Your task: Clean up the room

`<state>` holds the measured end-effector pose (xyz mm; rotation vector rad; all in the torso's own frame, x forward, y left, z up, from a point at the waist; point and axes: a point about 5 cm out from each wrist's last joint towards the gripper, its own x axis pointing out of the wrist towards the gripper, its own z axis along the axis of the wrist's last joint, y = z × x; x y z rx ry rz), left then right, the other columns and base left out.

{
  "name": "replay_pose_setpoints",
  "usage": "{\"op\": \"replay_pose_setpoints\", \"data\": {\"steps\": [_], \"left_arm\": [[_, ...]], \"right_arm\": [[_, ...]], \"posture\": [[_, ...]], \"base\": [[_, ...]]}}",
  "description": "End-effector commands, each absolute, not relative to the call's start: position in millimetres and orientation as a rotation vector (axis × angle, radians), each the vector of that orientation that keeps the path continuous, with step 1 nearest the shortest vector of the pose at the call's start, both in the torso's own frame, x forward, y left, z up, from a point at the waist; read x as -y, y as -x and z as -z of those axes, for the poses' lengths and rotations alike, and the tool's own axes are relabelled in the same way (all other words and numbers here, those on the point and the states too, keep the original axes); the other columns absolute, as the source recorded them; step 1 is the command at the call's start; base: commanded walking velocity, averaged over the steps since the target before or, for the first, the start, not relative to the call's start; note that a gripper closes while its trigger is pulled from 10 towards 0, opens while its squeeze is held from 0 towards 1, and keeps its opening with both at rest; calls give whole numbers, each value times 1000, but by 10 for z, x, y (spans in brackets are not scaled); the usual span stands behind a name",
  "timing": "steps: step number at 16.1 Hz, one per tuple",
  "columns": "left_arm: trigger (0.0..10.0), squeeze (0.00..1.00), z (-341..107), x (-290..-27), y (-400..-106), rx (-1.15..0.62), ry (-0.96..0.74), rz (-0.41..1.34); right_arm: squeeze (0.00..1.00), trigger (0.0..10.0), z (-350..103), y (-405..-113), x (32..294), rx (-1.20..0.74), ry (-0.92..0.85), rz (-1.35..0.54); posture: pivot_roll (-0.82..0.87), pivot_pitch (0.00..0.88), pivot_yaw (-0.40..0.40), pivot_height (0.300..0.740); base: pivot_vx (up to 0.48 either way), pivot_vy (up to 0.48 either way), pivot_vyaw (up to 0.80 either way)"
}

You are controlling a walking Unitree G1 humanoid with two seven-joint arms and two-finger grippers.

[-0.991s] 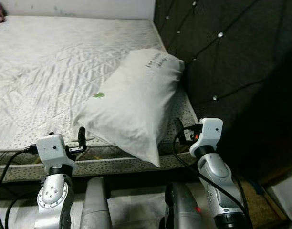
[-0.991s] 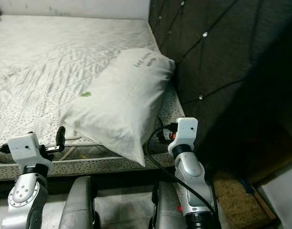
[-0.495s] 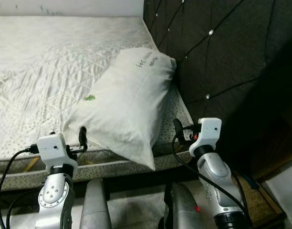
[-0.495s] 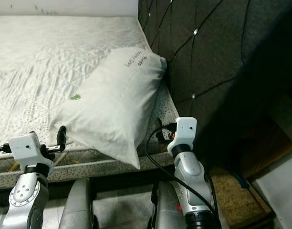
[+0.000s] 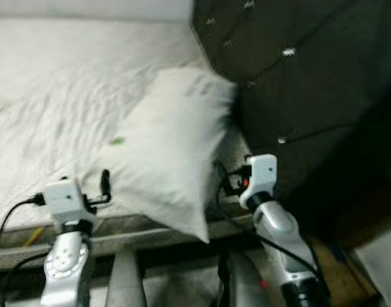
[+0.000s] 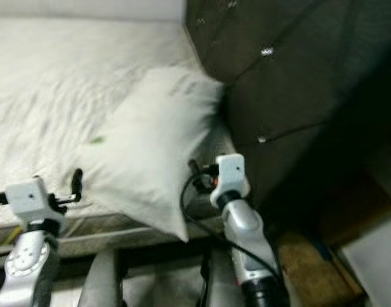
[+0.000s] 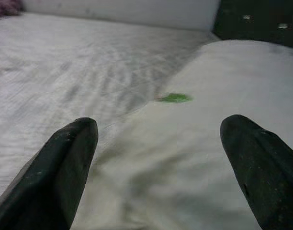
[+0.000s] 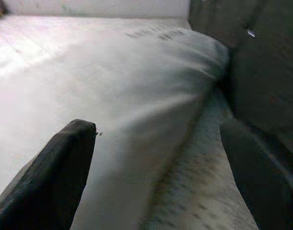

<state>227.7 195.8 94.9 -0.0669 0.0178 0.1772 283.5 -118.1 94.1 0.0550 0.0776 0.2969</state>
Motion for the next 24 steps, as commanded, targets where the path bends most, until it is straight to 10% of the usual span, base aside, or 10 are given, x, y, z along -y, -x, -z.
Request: {"op": "replay_pose_setpoints", "data": {"steps": [1, 16, 24], "left_arm": [[10000, 0, -920, -1954, -2267, -32, 64, -171], [10000, 0, -950, -1954, -1898, -153, -58, -114], [10000, 0, -934, -2065, -1532, -239, -101, -66]], "right_arm": [[0, 10000, -921, -2816, 1161, -89, -67, -335], [0, 10000, -808, -3003, 1382, -260, -26, -195], [0, 10000, -722, -2457, 1773, -545, -25, -496]], "posture": [[18, 37, -59, 570], [84, 137, -72, 570], [68, 163, -47, 570]], "base": [[307, 0, 475], [95, 0, 278], [0, 0, 0]]}}
